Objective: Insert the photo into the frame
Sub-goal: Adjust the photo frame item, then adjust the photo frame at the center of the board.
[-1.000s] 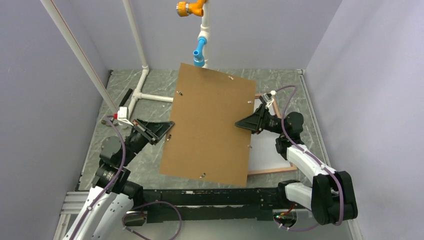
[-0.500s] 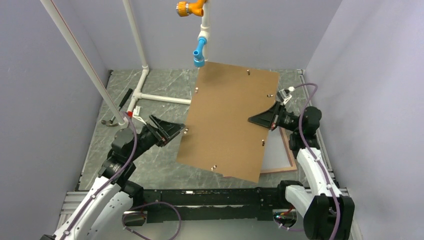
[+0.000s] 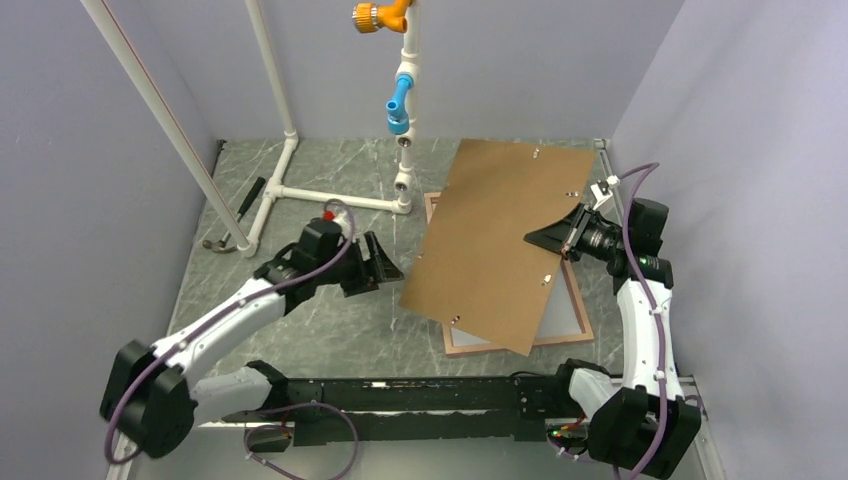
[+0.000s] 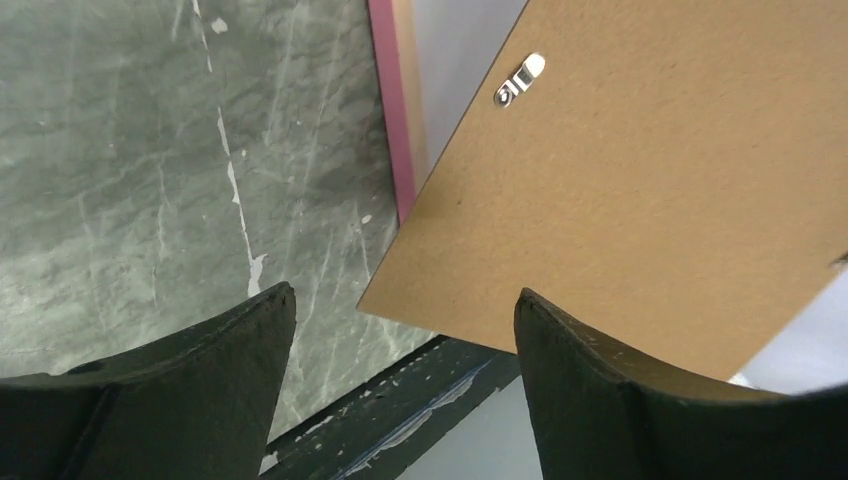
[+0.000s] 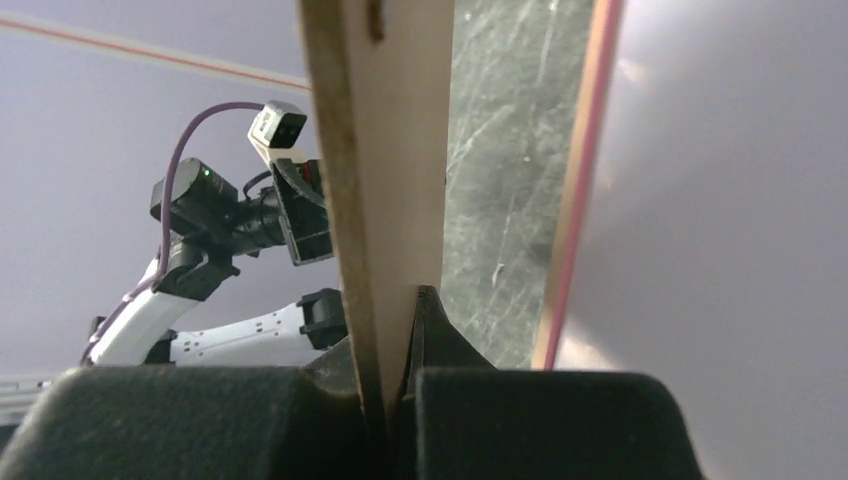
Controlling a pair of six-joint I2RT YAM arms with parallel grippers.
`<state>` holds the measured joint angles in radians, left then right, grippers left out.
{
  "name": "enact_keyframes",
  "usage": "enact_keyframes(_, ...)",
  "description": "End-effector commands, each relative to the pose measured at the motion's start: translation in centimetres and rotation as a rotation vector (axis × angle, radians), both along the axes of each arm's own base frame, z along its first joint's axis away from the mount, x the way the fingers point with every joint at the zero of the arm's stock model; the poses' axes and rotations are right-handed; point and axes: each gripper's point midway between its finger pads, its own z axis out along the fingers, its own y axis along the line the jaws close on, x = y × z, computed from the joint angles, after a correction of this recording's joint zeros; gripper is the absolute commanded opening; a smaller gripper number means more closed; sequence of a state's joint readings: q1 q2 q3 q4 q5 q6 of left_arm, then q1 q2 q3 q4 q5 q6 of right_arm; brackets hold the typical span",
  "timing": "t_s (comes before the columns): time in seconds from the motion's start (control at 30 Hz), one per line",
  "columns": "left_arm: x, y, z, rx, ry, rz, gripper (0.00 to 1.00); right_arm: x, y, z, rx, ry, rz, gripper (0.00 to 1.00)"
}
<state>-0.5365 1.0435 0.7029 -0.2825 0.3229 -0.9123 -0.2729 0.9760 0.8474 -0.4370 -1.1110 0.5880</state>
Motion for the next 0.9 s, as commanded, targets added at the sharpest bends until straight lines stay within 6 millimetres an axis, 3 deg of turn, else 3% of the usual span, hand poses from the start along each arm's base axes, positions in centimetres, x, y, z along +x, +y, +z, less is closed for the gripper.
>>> enact_keyframes(0.0,1.2,-2.8,-1.1,0.059,-0.017,-0.093,0.81,0.9,-1.8,-0.3,-0.063,-0.011,-0.055,0.0)
enact_keyframes(0.17,2.8,-5.9,-2.9,0.047,0.015,-0.1,0.76,3.6,-4.5,-0.6,-0.095,0.024,-0.136,0.0)
enact_keyframes(0.37,4.3,-9.5,-5.6,0.067,0.062,-0.125,0.71,6.3,-7.2,1.5,-0.127,0.016,-0.189,0.0)
enact_keyframes(0.57,5.9,-10.7,-7.6,0.118,0.082,-0.122,0.65,8.0,-10.0,3.9,-0.234,-0.006,-0.294,0.0)
enact_keyframes(0.73,6.4,-11.6,-10.0,0.2,0.11,-0.135,0.58,8.6,-10.4,4.4,-0.199,-0.015,-0.306,0.0)
enact_keyframes(0.87,6.6,-12.2,-11.9,0.276,0.126,-0.149,0.43,8.7,-10.5,4.5,-0.189,-0.013,-0.299,0.0)
